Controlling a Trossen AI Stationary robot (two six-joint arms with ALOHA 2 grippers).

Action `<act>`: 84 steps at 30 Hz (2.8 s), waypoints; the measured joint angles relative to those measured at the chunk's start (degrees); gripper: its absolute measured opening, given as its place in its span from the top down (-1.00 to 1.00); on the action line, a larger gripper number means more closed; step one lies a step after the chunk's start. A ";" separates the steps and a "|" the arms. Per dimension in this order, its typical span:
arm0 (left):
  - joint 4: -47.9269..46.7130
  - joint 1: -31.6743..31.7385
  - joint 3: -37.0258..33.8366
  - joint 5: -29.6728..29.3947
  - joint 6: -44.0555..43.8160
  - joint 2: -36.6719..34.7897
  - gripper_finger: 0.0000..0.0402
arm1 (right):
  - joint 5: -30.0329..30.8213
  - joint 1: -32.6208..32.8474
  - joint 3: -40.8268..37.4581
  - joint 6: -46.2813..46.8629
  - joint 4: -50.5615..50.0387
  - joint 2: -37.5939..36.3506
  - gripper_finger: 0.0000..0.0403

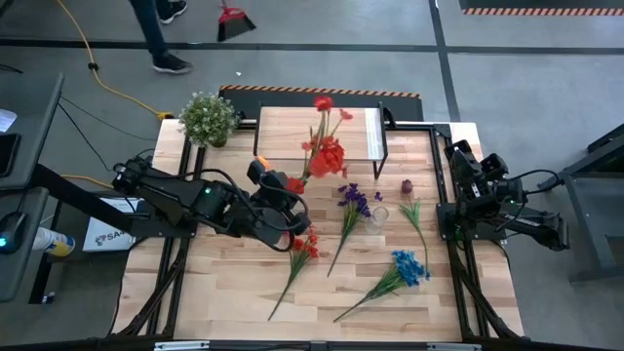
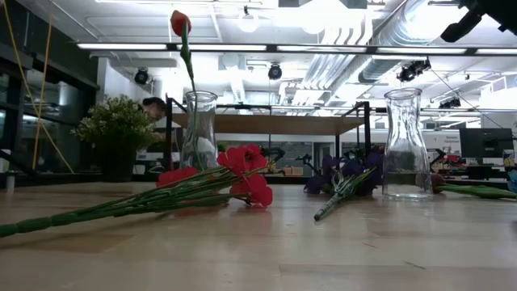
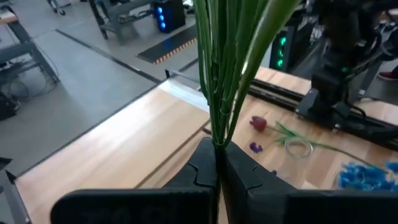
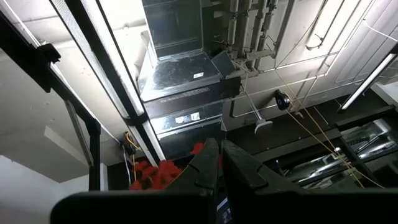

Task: Pick and place flowers into a vace then onto a shelf
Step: Put the left orange flowers into the left transparent vase

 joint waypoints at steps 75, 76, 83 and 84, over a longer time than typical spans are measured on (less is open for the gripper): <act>13.58 -1.08 -35.29 -18.36 -31.71 -0.24 0.81 | 4.70 0.00 0.00 -2.34 -0.38 0.00 0.94; 14.17 -1.08 -35.50 -18.35 -31.71 -0.24 0.81 | 4.70 0.00 0.00 -2.34 -0.38 0.00 0.94; 17.45 -1.08 -37.80 -18.32 -31.72 -0.24 0.81 | 4.76 0.00 0.00 -2.34 -0.38 0.00 0.94; 17.98 -1.08 -38.24 -18.29 -31.72 -0.24 0.81 | 4.76 0.02 0.00 -2.34 -0.37 0.00 0.94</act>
